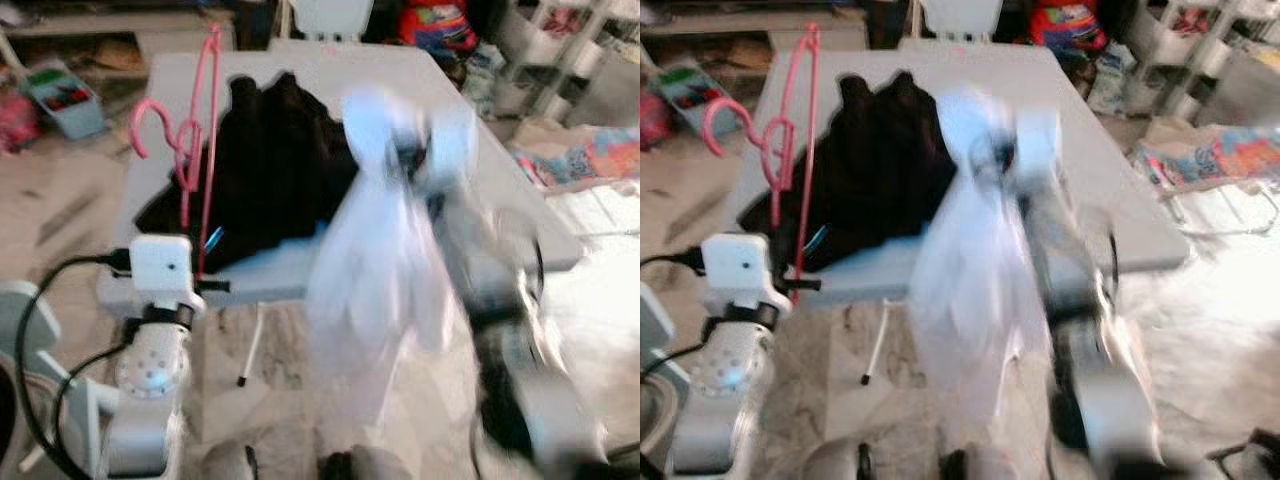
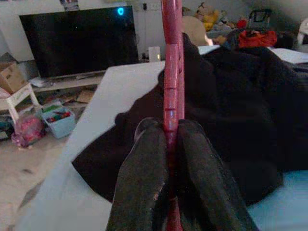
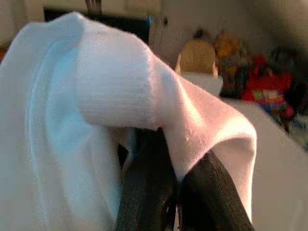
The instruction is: Hang hanger
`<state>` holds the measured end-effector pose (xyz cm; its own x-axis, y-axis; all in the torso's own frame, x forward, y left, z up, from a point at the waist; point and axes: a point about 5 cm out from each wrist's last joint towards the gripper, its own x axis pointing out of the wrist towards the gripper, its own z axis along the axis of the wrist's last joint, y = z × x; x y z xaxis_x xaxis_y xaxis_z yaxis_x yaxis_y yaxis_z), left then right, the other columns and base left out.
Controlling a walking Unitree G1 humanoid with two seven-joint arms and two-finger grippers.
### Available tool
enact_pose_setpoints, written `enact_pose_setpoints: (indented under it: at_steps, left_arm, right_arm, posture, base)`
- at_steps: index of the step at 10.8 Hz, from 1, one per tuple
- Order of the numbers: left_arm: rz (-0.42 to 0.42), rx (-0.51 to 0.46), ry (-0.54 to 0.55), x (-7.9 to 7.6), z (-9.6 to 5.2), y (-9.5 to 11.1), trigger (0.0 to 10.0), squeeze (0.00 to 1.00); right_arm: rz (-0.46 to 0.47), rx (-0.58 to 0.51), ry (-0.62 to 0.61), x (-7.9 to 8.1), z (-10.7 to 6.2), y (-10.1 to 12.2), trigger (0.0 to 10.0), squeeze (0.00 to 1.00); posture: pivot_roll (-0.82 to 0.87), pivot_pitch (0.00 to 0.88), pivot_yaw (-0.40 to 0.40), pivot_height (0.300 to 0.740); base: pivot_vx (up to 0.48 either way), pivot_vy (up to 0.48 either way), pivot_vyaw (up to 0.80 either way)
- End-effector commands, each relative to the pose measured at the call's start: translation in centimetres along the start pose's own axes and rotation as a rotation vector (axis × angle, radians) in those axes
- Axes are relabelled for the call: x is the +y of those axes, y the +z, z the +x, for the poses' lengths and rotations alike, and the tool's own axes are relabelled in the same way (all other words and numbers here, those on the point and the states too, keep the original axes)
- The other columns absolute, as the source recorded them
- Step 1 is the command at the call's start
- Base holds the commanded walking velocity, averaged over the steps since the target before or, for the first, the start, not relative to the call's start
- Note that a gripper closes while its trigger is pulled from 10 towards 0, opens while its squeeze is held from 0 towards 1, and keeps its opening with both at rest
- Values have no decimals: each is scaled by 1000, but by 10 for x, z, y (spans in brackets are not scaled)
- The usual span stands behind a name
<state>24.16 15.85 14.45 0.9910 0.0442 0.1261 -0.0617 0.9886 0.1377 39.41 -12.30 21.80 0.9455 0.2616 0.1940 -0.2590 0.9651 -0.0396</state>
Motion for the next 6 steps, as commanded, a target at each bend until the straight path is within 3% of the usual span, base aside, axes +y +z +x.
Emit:
enact_pose_setpoints:
  at_steps: [1, 3, 4, 6]
  left_arm:
    - [4, -8, 13, -1, -1, 3, 10000, 0]
    - [6, -15, 30, -2, 0, 5, 10000, 0]
    - [10, -25, 38, -1, 1, 7, 10000, 0]
    - [24, -37, 63, 3, 1, 9, 10000, 0]
  right_arm:
    - [49, -162, -25, 3, 18, 44, 10000, 0]
    - [122, -245, -16, 24, 44, 86, 10000, 0]
    - [167, -321, -18, 35, 53, 116, 10000, 0]
    - [317, -433, -25, 38, 58, 161, 10000, 0]
  posture:
    - [104, 63, -89, 740]
    - [121, 61, -99, 740]
    - [137, 61, -107, 740]
    - [153, 61, -119, 740]
  base:
    - [0, 0, 0]
    - [0, 0, 0]
    - [0, 0, 0]
    - [0, 0, 0]
